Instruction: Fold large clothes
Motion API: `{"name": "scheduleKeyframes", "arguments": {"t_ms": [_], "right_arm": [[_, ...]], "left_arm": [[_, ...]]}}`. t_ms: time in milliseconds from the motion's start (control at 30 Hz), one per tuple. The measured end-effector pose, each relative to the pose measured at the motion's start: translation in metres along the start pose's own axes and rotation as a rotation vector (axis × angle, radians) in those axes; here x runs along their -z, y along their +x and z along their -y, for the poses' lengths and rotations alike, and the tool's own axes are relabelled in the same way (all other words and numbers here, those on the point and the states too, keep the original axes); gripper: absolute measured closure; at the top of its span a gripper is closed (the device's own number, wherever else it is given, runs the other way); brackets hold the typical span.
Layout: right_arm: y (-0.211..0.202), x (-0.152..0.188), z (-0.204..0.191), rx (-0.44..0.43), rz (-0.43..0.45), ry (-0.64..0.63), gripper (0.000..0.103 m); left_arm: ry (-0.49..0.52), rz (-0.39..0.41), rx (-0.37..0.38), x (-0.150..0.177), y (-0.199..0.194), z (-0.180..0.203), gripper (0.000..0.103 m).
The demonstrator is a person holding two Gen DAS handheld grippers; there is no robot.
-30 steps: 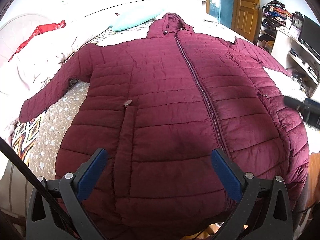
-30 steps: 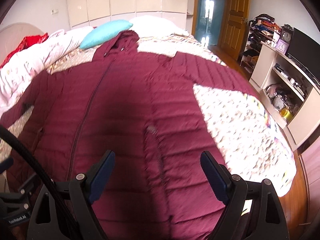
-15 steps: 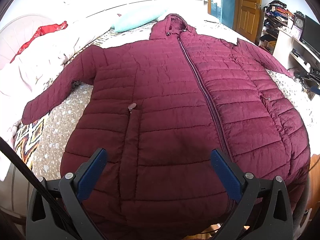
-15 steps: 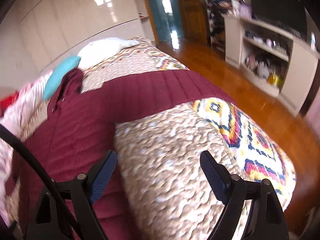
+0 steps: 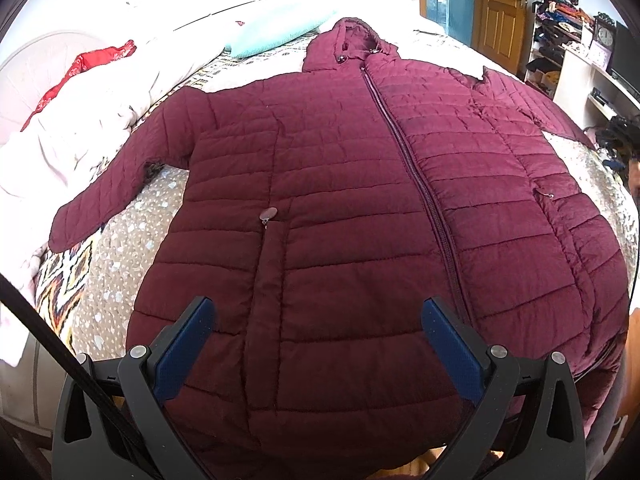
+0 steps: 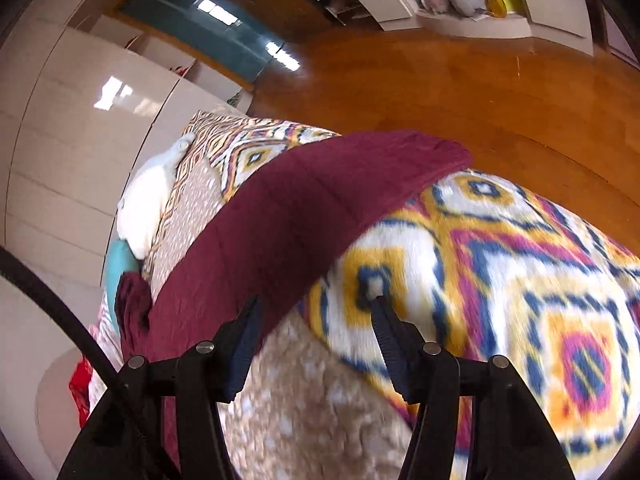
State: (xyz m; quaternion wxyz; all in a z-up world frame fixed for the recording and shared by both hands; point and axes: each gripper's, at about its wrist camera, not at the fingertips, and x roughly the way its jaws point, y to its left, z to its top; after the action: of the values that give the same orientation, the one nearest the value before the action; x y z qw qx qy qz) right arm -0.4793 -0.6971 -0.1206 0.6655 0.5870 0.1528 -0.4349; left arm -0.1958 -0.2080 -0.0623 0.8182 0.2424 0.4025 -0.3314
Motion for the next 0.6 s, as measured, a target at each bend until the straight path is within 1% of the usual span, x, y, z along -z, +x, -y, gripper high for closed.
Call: {"name": "scheduleKeyframes", "arguments": {"t_ms": [133, 233, 300, 400, 433, 467, 533, 567, 600], "right_arm": [[0.023, -0.021, -0.003, 0.002, 0.008, 0.056, 0.042], [0.036, -0.036, -0.005, 0.021, 0.019, 0.060, 0.040], [0.043, -0.042, -0.009, 0.045, 0.030, 0.052, 0.040], [0.052, -0.049, -0.018, 0.109, 0.046, 0.013, 0.040], [0.051, -0.049, -0.019, 0.132, 0.052, -0.004, 0.042], [0.051, -0.049, -0.023, 0.157, 0.061, -0.029, 0.045], [0.050, -0.048, -0.030, 0.211, 0.078, -0.093, 0.065], [0.048, -0.047, -0.032, 0.228, 0.087, -0.122, 0.069], [0.047, -0.047, -0.034, 0.240, 0.094, -0.144, 0.077]], "left_arm": [[0.002, -0.001, -0.017, -0.007, 0.004, -0.002, 0.000], [-0.006, -0.004, -0.027, -0.012, 0.008, -0.005, 0.000], [-0.013, -0.010, -0.030, -0.015, 0.011, -0.007, 0.000], [-0.019, -0.018, -0.037, -0.018, 0.017, -0.009, 0.000], [-0.020, -0.024, -0.039, -0.018, 0.019, -0.009, 0.000], [-0.020, -0.028, -0.040, -0.019, 0.020, -0.010, 0.000], [-0.019, -0.041, -0.040, -0.018, 0.024, -0.009, 0.000], [-0.018, -0.042, -0.039, -0.017, 0.024, -0.008, 0.000], [-0.014, -0.042, -0.036, -0.016, 0.024, -0.007, 0.000]]}}
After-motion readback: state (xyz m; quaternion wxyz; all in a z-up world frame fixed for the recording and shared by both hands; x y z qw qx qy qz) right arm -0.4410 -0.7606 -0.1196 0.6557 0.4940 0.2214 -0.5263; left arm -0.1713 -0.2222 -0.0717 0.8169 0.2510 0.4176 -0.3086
